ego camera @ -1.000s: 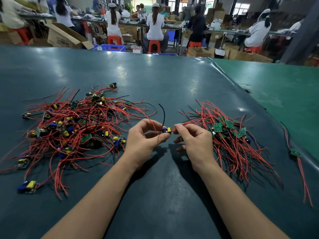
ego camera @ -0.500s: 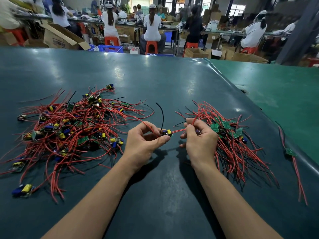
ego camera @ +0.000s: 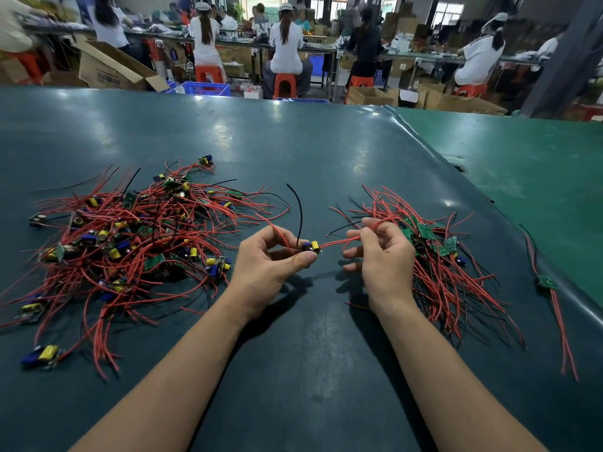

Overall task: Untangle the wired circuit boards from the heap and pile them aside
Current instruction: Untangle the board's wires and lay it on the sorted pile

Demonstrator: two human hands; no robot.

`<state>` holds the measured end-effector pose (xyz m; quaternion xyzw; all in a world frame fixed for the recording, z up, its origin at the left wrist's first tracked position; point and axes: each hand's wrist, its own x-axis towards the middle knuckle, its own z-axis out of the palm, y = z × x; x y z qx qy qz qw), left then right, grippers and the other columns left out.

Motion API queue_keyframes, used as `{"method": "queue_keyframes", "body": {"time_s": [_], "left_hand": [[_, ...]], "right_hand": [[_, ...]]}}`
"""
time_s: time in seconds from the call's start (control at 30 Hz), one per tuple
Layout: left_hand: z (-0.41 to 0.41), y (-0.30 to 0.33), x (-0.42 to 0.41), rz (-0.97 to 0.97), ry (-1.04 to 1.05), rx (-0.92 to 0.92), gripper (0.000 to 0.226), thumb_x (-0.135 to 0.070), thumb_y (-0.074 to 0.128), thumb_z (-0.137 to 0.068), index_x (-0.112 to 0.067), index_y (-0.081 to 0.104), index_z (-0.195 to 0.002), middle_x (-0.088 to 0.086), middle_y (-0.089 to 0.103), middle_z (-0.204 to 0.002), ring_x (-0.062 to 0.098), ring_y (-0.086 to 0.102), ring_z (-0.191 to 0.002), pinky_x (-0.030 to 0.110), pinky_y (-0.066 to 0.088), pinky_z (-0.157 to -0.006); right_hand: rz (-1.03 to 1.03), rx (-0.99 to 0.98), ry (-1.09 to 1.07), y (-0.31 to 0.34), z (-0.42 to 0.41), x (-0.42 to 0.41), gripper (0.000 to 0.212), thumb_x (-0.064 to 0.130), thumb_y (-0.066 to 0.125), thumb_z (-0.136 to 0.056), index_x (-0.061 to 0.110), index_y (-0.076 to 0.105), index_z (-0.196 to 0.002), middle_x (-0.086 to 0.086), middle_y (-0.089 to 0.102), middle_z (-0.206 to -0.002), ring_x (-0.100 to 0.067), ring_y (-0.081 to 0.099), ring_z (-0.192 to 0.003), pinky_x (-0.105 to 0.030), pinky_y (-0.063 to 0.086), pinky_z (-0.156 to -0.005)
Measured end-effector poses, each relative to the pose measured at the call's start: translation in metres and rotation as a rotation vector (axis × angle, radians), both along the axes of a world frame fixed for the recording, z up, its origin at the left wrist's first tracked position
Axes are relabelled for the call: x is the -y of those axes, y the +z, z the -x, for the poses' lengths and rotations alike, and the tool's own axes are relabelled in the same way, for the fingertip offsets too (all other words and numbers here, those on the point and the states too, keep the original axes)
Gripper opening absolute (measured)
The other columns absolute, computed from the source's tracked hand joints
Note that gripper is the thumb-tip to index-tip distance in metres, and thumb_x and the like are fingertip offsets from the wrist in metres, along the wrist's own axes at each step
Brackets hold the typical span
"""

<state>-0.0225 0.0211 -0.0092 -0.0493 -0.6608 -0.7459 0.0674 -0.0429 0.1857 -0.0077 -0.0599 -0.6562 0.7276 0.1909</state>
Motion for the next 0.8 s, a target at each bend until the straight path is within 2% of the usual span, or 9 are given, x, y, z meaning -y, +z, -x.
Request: {"method": "queue_keyframes", "body": {"time_s": [0.1,0.27,0.4,0.57,0.67,0.8], "left_hand": [[-0.0006,0.0013,-0.0011,0.008,-0.006,0.004,0.029,0.000,0.082,-0.066,-0.008,0.059,-0.081,0.009,0.075,-0.088,0.023,0.071,-0.079,0.036,0.058,-0.078],[-0.0002,0.0014,-0.0016,0.005,-0.002,0.002,0.029,0.007,0.081,-0.068,-0.008,0.058,-0.079,0.012,0.075,-0.088,0.024,0.071,-0.077,0.033,0.059,-0.076],[0.0009,0.0017,-0.0019,-0.023,0.001,0.010,0.029,0.010,0.079,-0.069,-0.003,0.057,-0.083,0.005,0.075,-0.083,0.018,0.071,-0.072,0.025,0.057,-0.069],[0.0029,-0.0002,-0.0015,-0.021,0.008,0.009,0.028,0.009,0.079,-0.069,0.002,0.058,-0.086,0.004,0.075,-0.083,0.017,0.070,-0.072,0.025,0.058,-0.071],[0.0037,-0.0009,0.0000,-0.019,0.026,0.010,0.031,0.009,0.079,-0.069,0.011,0.057,-0.091,0.005,0.075,-0.084,0.017,0.070,-0.074,0.025,0.058,-0.072],[0.0035,-0.0012,-0.0002,-0.014,0.014,0.014,0.033,0.008,0.080,-0.069,0.012,0.058,-0.094,0.007,0.075,-0.084,0.018,0.071,-0.073,0.025,0.057,-0.070]], "right_hand": [[-0.084,0.003,-0.004,-0.0013,-0.0006,-0.0014,0.023,-0.002,0.043,-0.096,0.014,0.058,-0.102,-0.008,0.069,-0.086,-0.010,0.061,-0.052,-0.024,0.048,-0.040],[-0.173,-0.015,-0.048,-0.0022,0.0002,0.0023,0.032,-0.002,0.040,-0.095,0.022,0.059,-0.089,-0.007,0.068,-0.084,-0.011,0.062,-0.051,-0.024,0.049,-0.040],[-0.106,-0.003,-0.085,-0.0015,0.0012,-0.0029,0.018,0.005,0.045,-0.097,0.019,0.055,-0.091,-0.008,0.072,-0.085,-0.018,0.063,-0.048,-0.026,0.048,-0.040],[-0.109,-0.040,-0.043,-0.0001,0.0000,-0.0022,0.022,0.005,0.041,-0.101,0.020,0.056,-0.097,-0.008,0.070,-0.087,-0.013,0.060,-0.046,-0.024,0.048,-0.039],[0.008,-0.026,-0.001,0.0021,0.0004,-0.0017,0.015,0.006,0.045,-0.101,0.014,0.056,-0.105,-0.007,0.071,-0.085,-0.015,0.061,-0.047,-0.024,0.048,-0.038],[0.062,0.018,0.013,0.0017,0.0005,-0.0033,0.012,0.003,0.048,-0.099,0.010,0.059,-0.101,-0.008,0.070,-0.083,-0.013,0.061,-0.047,-0.023,0.047,-0.039]]}}
